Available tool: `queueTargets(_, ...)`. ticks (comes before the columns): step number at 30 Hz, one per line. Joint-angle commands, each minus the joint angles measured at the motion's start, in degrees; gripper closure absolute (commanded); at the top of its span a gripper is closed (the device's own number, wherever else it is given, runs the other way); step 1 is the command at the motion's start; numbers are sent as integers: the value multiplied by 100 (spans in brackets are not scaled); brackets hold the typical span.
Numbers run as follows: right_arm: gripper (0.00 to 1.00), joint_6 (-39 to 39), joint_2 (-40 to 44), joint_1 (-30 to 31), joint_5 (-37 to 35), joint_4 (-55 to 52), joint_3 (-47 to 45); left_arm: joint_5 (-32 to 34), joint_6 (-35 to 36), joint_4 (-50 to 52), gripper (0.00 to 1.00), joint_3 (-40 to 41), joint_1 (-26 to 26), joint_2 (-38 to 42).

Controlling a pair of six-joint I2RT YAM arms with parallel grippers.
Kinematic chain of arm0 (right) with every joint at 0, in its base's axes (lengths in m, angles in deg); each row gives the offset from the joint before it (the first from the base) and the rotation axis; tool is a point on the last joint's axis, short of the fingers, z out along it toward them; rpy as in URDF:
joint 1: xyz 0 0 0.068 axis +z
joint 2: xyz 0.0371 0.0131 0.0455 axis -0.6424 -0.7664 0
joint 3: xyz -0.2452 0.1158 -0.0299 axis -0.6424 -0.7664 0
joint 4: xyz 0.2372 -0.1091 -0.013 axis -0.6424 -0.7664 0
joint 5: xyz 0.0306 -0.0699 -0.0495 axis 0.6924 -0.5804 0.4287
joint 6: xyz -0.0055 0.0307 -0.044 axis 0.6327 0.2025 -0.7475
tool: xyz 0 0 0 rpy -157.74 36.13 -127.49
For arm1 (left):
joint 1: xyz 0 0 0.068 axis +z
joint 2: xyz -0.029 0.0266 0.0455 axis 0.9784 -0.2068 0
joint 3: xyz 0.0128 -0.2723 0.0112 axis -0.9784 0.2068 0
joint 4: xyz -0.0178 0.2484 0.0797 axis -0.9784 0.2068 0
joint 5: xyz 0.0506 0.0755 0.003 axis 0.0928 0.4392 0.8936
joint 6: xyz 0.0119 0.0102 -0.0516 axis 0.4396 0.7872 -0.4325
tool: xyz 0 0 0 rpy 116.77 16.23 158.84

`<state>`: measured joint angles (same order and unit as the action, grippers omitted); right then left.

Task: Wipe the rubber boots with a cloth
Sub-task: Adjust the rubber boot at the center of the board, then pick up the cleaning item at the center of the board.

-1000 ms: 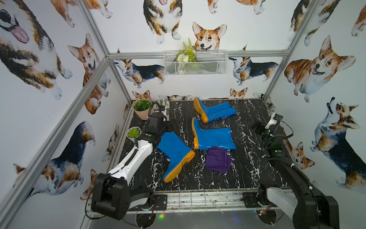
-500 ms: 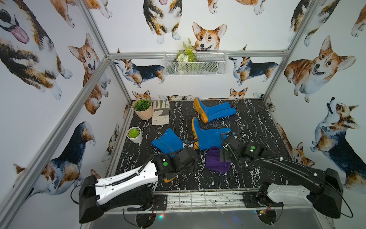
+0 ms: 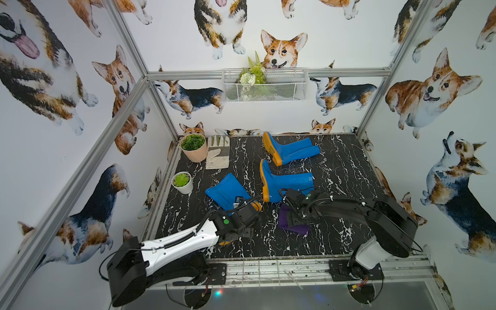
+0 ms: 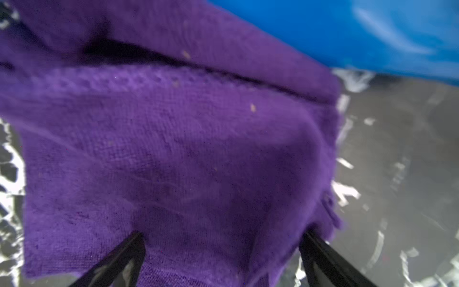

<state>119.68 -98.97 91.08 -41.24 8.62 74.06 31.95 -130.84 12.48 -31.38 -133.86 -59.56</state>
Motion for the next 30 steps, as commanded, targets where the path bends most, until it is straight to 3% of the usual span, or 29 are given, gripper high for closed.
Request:
queueTargets(1,4,-235,-243,-22,395,850,-182,223,365,918,24,127,597,330)
queueTargets(3,17,-286,-265,-22,515,952,-284,137,599,941,25,143,929,517)
queueTargets(6,57,-341,-33,-22,523,948,-447,25,838,839,25,71,1113,682)
queueTargets(7,60,-364,101,-22,484,890,-482,-5,889,814,25,46,1131,688)
queueTargets(8,56,-397,301,-22,413,747,-476,-42,929,804,24,-6,1140,683)
queueTargets(10,25,-403,578,-22,215,379,-369,-134,1000,789,24,-111,1140,666)
queueTargets(12,0,-477,836,-6,23,5,-187,-201,1057,778,24,-226,1141,663)
queueTargets(18,1,-507,927,81,-9,236,188,-282,1262,659,24,-620,1154,424)
queueTargets(28,1,-225,-871,92,113,208,530,-648,1541,179,18,-977,1399,-165)
queueTargets(30,14,-220,-929,84,152,158,429,-768,1672,63,8,-1189,1465,-274)
